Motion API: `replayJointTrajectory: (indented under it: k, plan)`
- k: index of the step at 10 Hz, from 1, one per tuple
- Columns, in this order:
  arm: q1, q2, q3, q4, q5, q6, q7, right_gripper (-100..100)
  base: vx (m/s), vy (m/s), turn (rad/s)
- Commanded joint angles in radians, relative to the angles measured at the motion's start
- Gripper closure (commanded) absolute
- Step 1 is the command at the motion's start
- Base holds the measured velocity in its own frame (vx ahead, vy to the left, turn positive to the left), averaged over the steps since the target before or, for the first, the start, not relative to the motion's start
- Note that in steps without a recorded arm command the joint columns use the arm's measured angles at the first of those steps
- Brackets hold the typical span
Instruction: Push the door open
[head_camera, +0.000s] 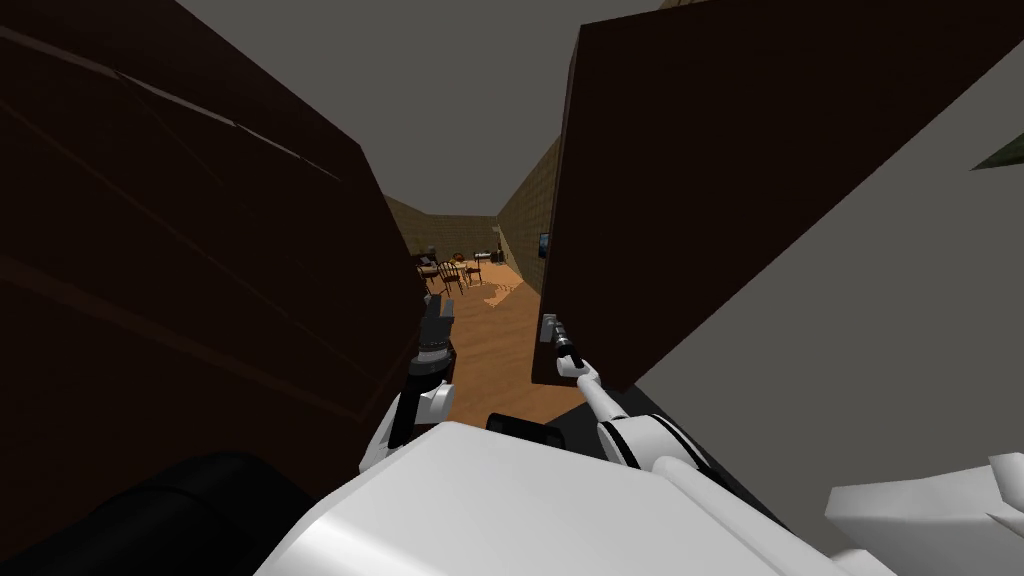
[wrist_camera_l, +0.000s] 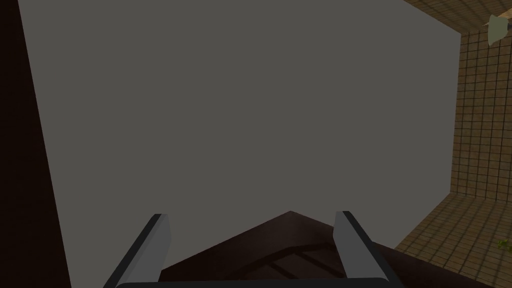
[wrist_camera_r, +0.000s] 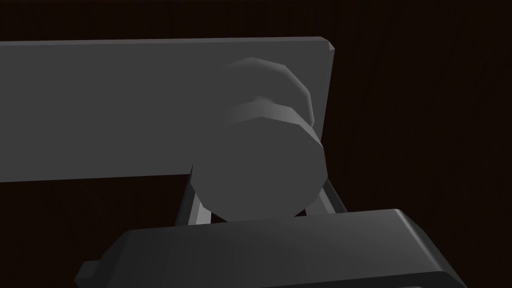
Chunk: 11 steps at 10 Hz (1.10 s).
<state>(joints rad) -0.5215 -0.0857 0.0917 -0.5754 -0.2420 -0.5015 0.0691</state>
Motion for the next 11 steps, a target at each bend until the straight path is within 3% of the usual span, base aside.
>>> replayJointTrajectory:
  k: [1,5,6,11]
  plan:
    - [0.013,-0.017,-0.022,-0.023,-0.007,0.004,0.006,100,0.157,0.162,-0.078]
    - [0.012,-0.025,-0.062,-0.018,-0.018,0.003,0.020,100,0.110,0.134,-0.081]
    - [0.014,-0.023,-0.049,-0.016,-0.015,0.004,0.013,-100,-0.068,0.045,-0.066]
    - [0.012,-0.010,-0.037,-0.022,-0.012,0.008,0.009,-100,-0.213,-0.006,0.002]
